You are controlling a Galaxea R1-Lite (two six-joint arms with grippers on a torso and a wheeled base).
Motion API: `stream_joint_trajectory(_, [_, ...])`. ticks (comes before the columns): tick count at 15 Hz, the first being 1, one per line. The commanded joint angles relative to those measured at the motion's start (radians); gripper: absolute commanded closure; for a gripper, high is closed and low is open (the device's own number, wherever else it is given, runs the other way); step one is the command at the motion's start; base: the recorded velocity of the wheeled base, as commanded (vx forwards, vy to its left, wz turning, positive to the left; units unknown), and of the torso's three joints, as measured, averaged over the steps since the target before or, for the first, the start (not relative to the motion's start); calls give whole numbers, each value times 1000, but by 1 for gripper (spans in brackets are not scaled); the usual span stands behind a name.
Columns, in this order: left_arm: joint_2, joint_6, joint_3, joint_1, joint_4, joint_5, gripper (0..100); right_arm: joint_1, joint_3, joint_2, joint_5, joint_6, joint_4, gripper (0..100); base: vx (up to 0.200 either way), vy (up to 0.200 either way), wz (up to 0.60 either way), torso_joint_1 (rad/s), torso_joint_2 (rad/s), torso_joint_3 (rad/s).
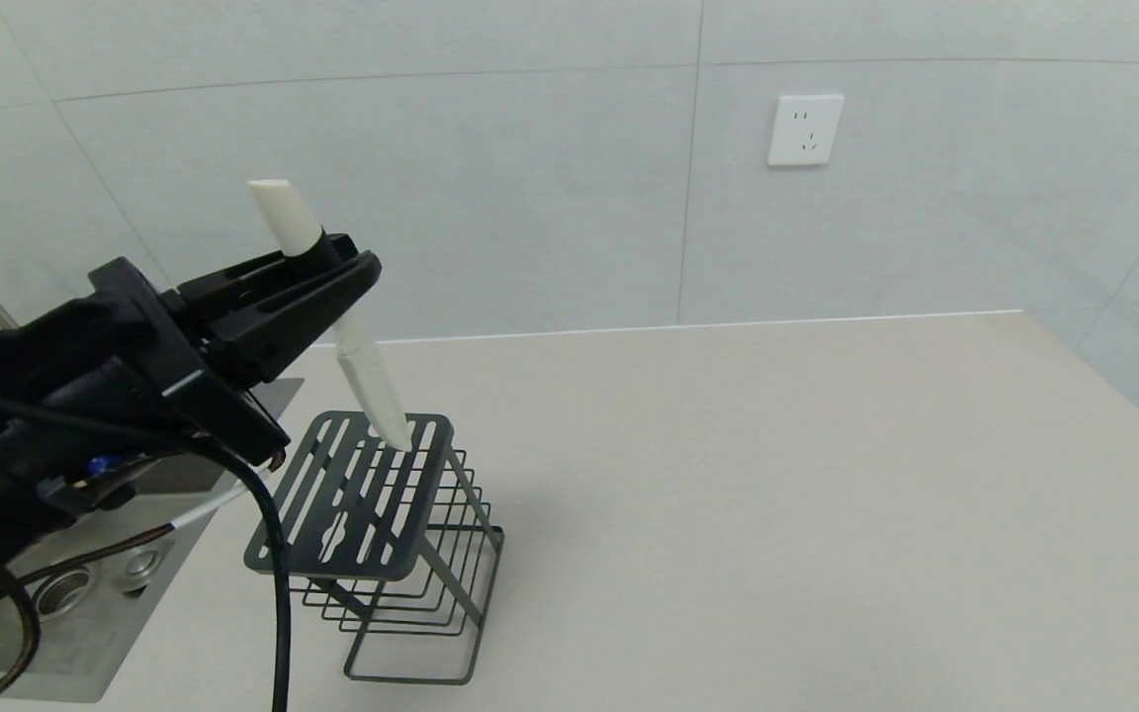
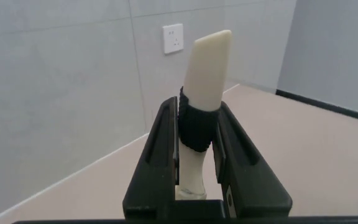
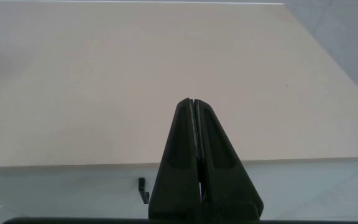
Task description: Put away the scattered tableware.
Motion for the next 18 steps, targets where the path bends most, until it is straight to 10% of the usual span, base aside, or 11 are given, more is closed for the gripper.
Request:
stream_joint_trajectory(1, [-3,12,3,25,-2,-16,100,0,0,-1,0,0,4,100,0,0,0,0,0,0])
stream_joint_trajectory(18, [95,-15,3,63,-77,-48,100,0,0,-1,0,20,5,100,0,0,0,0,0,0])
